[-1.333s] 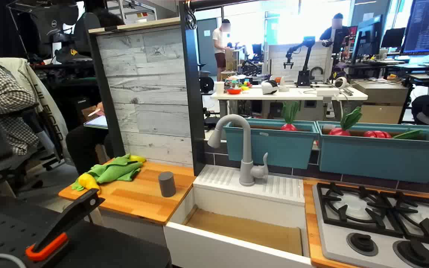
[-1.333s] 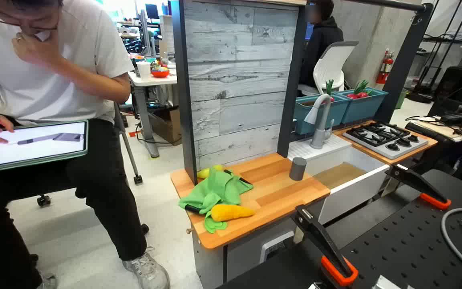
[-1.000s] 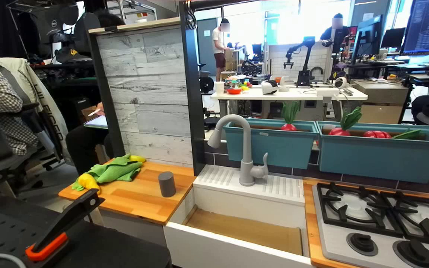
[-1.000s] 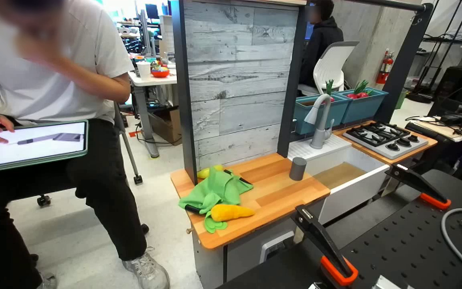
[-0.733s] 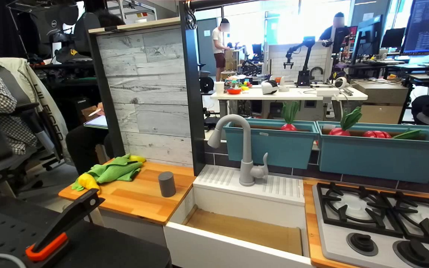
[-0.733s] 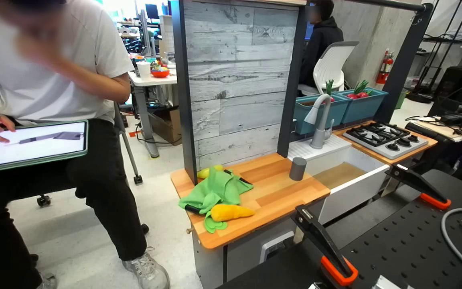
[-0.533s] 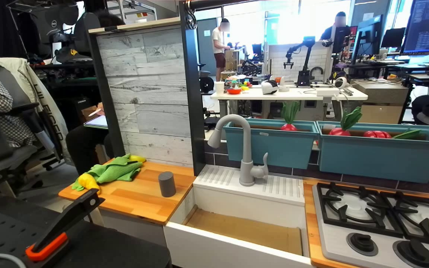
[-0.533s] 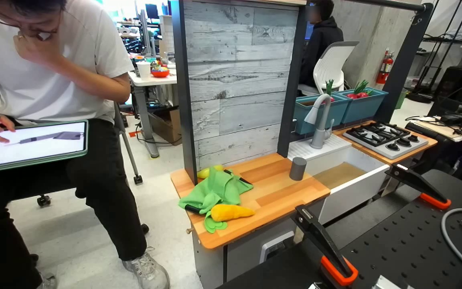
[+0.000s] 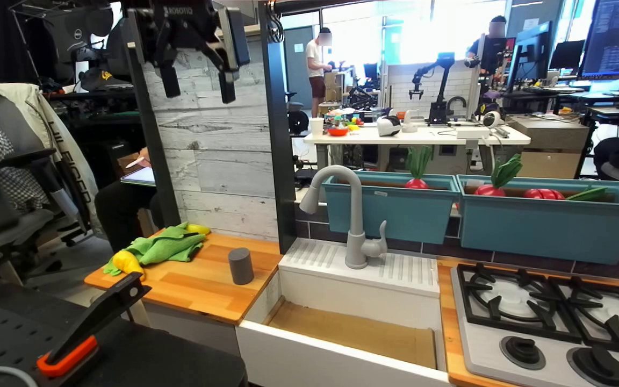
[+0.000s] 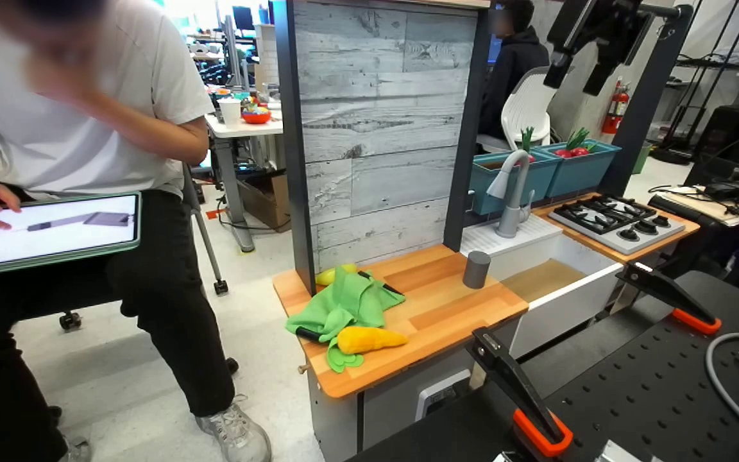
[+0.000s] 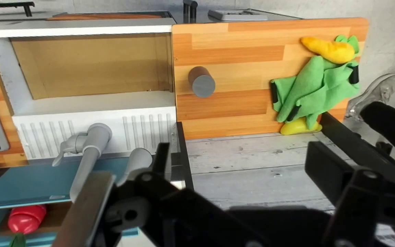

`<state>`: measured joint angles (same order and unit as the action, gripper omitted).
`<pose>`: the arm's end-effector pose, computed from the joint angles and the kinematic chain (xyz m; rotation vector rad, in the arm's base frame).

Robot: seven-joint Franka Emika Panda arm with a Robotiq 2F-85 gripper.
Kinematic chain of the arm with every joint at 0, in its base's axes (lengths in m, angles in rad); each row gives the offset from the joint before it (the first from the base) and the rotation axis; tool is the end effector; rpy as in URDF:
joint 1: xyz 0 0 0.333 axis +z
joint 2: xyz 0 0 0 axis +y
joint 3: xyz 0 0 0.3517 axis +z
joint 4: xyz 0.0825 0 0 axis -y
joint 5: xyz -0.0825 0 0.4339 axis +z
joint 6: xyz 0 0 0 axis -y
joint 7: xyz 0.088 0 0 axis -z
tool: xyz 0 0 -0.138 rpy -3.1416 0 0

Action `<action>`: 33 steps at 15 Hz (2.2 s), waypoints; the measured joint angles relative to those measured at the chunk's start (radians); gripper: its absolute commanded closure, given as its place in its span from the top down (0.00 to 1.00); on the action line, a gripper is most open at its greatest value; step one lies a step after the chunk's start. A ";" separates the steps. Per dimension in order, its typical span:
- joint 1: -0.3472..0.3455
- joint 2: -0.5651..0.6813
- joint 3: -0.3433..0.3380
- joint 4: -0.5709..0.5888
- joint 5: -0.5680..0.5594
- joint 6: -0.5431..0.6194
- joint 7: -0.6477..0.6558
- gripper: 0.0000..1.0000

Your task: Move the grey object

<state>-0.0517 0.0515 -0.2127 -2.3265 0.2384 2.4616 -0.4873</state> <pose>0.5414 -0.1424 0.2944 -3.0291 -0.0671 -0.2021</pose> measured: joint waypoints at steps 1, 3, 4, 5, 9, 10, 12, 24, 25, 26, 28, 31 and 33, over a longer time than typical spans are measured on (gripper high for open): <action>-0.003 0.035 0.012 -0.001 0.004 0.032 0.000 1.00; -0.013 0.102 0.041 0.000 0.007 0.084 0.002 1.00; -0.020 0.135 0.059 0.001 0.008 0.108 0.004 1.00; -0.028 0.167 0.078 0.002 0.008 0.128 0.008 1.00; -0.061 0.285 0.146 0.020 0.008 0.203 0.032 1.00; -0.070 0.314 0.159 0.028 0.008 0.223 0.039 1.00; -0.087 0.370 0.181 0.044 0.006 0.268 0.054 1.00; -0.148 0.643 0.205 0.207 -0.100 0.330 0.148 1.00; -0.148 0.662 0.205 0.225 -0.105 0.330 0.153 1.00; -0.148 0.681 0.206 0.243 -0.114 0.330 0.162 1.00; -0.148 0.716 0.213 0.279 -0.130 0.330 0.177 1.00; -0.143 0.762 0.226 0.332 -0.140 0.330 0.195 1.00; -0.137 0.787 0.234 0.365 -0.141 0.330 0.206 1.00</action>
<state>-0.1884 0.8386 0.0210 -1.9618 0.0969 2.7915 -0.2816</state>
